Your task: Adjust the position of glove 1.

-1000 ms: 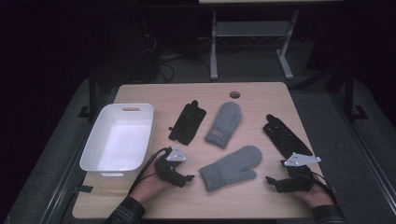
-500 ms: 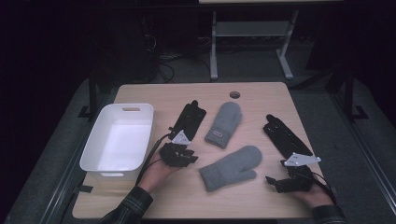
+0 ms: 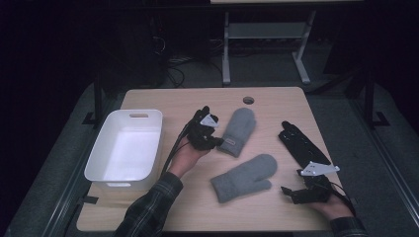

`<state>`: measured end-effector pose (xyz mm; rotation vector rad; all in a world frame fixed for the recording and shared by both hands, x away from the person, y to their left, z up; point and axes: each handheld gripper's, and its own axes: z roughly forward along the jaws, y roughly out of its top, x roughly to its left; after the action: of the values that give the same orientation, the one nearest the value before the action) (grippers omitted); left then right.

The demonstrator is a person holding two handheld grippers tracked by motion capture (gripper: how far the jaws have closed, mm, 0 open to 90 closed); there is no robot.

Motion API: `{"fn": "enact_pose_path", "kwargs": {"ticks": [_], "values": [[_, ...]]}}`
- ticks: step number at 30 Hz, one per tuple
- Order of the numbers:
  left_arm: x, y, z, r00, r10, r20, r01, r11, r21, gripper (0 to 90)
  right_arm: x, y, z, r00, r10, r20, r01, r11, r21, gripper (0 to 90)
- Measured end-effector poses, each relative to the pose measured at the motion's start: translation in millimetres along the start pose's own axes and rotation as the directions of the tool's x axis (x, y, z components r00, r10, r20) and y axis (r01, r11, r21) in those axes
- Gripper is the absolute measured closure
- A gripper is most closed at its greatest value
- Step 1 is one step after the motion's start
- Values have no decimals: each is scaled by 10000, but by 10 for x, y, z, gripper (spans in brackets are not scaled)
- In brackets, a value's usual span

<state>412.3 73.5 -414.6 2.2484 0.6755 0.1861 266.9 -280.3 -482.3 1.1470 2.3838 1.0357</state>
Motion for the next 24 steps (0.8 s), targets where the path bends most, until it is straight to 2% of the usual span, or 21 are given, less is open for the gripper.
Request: {"fn": "enact_pose_path", "kwargs": {"ticks": [4, 7, 9, 12, 14, 15, 16, 18, 20, 21, 22, 24], "values": [[20, 167, 118, 9998, 53, 191, -52, 10000, -76, 893, 0, 0, 0, 10000, 1, -1, -1, 10000, 1, 98], [-37, 239, 258, 9989, 185, 438, -186, 9998, 20, 893, 0, 0, 0, 10000, 4, -4, -4, 10000, 1, 98], [-86, 251, 350, 9980, 124, 619, -123, 9999, -27, 892, 0, 0, 0, 10000, 14, -9, -14, 10000, -1, 98], [-187, 246, 528, 9950, 133, 990, -151, 9997, 174, 893, 0, 0, 0, 10000, 15, -9, -15, 10000, -10, 98], [-223, 240, 607, 9928, 405, 1125, -460, 9978, 469, 893, 0, 0, 0, 10000, 3, -5, -3, 10000, 0, 98], [-263, 235, 660, 9927, 353, 1156, -422, 9974, 578, 893, 0, 0, 0, 10000, 1, -3, -1, 10000, 1, 98], [-277, 230, 685, 9918, 473, 1186, -557, 9961, 685, 893, 0, 0, 0, 10000, 3, -5, -3, 10000, 1, 98], [-284, 217, 712, 9932, 518, 1041, -620, 9933, 971, 893, 0, 0, 0, 10000, 16, -10, -16, 10000, -7, 98], [-257, 196, 701, 9942, 386, 999, -491, 9933, 1043, 893, 0, 0, 0, 10000, 15, -10, -15, 10000, -3, 98], [-234, 188, 677, 9946, 472, 929, -581, 9913, 1181, 893, 0, 0, 0, 10000, 10, -7, -10, 10000, -7, 98], [-233, 175, 663, 9961, 294, 830, -388, 9927, 1141, 893, 0, 0, 0, 10000, 10, -9, -10, 10000, -5, 98], [-195, 146, 612, 9966, 426, 706, -519, 9895, 1349, 893, -1, 0, 0, 10000, 14, -9, -14, 10000, -5, 98]]}}
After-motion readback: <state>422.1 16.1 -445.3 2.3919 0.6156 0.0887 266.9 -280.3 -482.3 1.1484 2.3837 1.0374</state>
